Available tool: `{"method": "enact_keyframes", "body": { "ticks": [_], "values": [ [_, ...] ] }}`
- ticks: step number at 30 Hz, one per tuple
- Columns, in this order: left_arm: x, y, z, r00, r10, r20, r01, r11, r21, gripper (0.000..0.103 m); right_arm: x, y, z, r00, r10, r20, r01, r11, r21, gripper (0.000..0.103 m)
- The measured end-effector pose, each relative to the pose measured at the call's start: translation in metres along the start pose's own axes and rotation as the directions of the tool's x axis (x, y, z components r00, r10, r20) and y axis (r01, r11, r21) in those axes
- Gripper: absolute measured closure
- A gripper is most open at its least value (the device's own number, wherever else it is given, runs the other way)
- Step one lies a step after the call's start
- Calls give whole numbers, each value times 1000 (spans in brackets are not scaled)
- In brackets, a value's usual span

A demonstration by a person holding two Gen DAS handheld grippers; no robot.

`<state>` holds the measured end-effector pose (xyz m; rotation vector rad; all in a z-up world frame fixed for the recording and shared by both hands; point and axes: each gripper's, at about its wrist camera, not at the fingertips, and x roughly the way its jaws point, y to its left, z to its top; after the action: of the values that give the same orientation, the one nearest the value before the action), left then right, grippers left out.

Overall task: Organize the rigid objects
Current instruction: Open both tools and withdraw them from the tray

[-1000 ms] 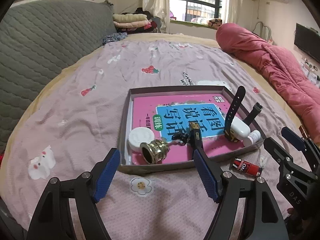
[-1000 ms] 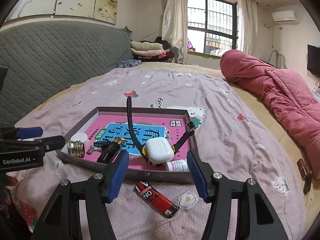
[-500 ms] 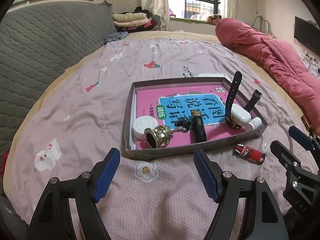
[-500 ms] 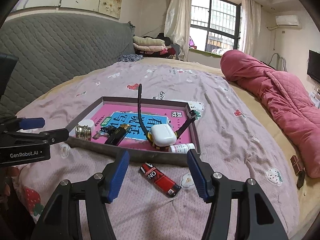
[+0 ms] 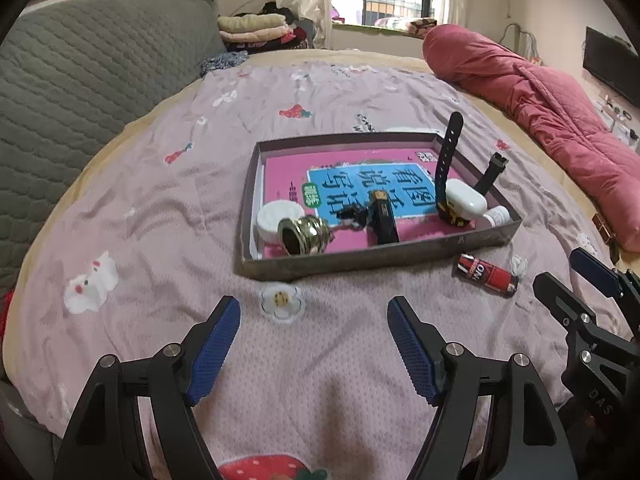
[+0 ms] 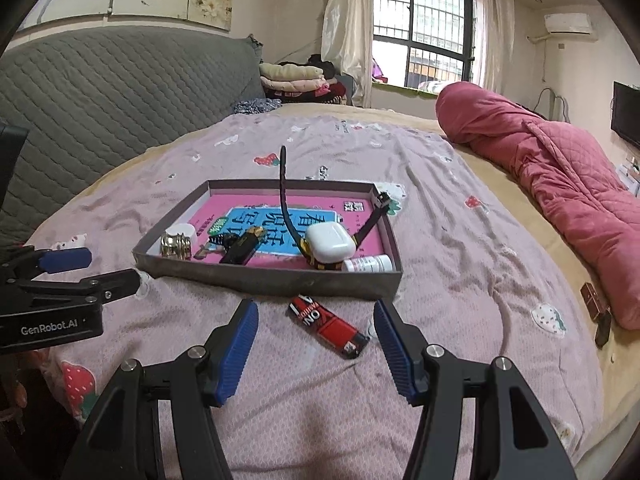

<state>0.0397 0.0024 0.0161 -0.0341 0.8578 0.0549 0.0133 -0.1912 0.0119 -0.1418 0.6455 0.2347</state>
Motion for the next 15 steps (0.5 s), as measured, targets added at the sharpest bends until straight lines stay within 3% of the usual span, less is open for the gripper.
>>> {"method": "enact_keyframes", "body": {
  "ticks": [15],
  "values": [
    [6,-12,-33,999,-23,-32,23,999,-24,26,-3,8,-16,1000,16,-25,-16,1000,-18,43]
  ]
}}
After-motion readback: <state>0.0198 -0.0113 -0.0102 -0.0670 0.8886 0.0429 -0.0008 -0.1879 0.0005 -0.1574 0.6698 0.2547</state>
